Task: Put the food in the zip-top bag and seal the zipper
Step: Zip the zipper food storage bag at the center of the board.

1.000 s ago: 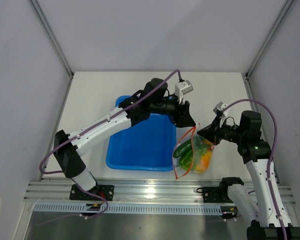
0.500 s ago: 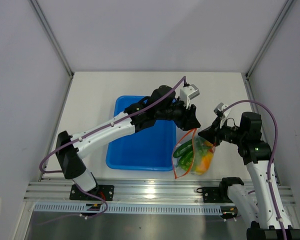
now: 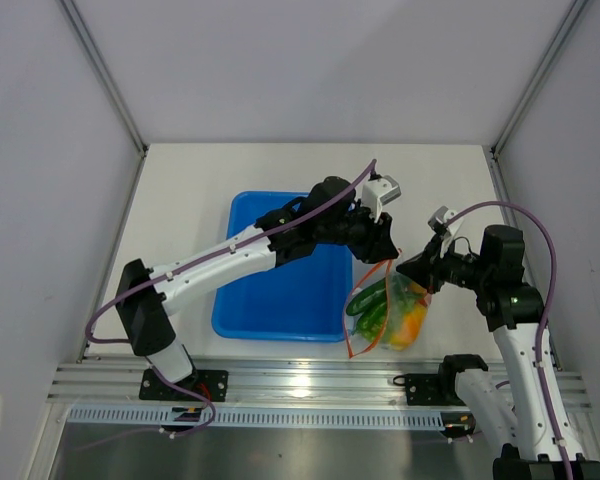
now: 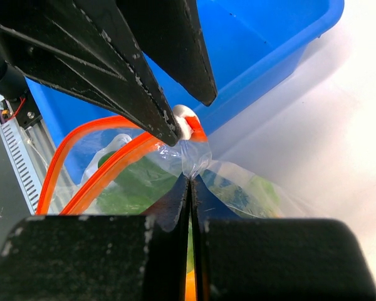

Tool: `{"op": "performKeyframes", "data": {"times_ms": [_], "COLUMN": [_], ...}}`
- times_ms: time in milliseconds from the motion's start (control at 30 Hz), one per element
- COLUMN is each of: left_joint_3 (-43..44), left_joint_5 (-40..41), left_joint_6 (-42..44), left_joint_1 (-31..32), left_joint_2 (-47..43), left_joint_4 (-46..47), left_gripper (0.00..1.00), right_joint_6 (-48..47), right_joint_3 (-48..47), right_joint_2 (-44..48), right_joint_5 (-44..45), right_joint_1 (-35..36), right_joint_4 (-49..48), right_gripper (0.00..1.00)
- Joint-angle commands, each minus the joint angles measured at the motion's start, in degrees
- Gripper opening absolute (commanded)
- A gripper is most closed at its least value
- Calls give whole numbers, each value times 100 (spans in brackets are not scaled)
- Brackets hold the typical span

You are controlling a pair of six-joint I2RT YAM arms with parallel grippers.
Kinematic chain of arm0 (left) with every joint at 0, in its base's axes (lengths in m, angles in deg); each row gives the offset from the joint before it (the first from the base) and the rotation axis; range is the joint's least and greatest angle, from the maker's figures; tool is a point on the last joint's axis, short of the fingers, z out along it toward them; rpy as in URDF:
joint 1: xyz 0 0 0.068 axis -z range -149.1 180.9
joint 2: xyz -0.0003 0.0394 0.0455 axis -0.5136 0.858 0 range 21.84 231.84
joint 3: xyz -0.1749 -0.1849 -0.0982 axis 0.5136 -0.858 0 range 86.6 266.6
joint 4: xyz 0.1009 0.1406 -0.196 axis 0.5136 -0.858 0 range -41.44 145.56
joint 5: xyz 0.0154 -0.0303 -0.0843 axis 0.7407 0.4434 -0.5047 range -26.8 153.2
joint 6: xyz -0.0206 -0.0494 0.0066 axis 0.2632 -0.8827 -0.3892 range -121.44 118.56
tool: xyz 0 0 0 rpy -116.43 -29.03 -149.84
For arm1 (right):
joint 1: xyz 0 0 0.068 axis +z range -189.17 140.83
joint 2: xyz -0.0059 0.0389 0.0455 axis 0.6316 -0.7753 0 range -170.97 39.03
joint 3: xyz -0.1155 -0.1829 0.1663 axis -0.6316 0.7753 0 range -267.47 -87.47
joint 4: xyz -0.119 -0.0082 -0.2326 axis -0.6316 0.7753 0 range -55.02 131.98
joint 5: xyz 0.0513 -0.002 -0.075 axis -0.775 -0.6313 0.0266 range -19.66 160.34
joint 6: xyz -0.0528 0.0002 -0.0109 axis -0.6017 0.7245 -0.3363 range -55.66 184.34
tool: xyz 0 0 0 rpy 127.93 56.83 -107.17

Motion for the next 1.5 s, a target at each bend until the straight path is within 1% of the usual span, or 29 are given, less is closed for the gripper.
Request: {"op": "performKeyframes", "data": {"times_ms": [0, 100, 133, 200, 300, 400, 433, 567, 600, 667, 700, 767, 967, 1100, 1200, 1333, 1367, 1433, 1467], "left_joint_3": [-24, -33, -42, -33, -7, 72, 107, 29, -24, -68, -120, -103, -86, -94, -121, -121, -112, -112, -112], "left_joint_5": [-136, -145, -154, -180, -268, -312, -356, -453, -470, -627, -707, -900, -1269, -1402, -1463, -1534, -1542, -1551, -1551], "left_joint_6": [-71, -88, -114, -150, -193, -202, -202, -176, -176, -185, -176, -141, -44, 8, 17, 8, 8, 8, 8], "left_joint_1": [38, 47, 38, 38, 38, 38, 38, 29, 21, -23, -67, -94, -103, -111, -120, -120, -120, -129, -138], "left_joint_2": [-12, -3, 14, 23, 32, 102, 128, 120, 85, 58, 41, 49, 32, 32, 49, 76, 84, 93, 93], "left_joint_4": [256, 256, 256, 273, 308, 265, 247, 291, 326, 405, 449, 423, 458, 449, 449, 458, 467, 475, 475], "left_gripper": [37, 27, 20, 14, 10, 1, 0, 1, 1, 1, 0, 0, 0, 0, 0, 1, 0, 1, 0], "right_joint_6": [118, 153, 162, 153, 144, 144, 144, 30, -5, -137, -120, -84, -277, -549, -804, -1173, -1244, -1253, -1236], "right_joint_3": [-163, -171, -171, -163, -145, -136, -136, -250, -285, -329, -321, -312, -391, -452, -654, -1005, -1041, -1059, -989], "right_joint_2": [102, 111, 111, 111, 129, 138, 129, 120, 59, -11, -55, -100, -214, -477, -811, -1172, -1233, -1225, -1173], "right_joint_5": [-105, -97, -97, -114, -123, -114, -123, -202, -202, -316, -438, -527, -553, -947, -1369, -1643, -1713, -1811, -1767], "right_joint_1": [24, 16, 16, 16, 16, 16, 16, 16, 16, 33, 42, 68, 103, 156, 165, 174, 165, 165, 165], "right_joint_4": [-109, -118, -127, -135, -118, -118, -109, -22, 92, 172, 129, 85, 75, 101, 216, 506, 602, 568, 489], "right_gripper": [0, 0, 0, 0, 0, 0, 0, 0, 1, 12, 21, 29, 34, 33, 32, 30, 28, 21, 14]}}
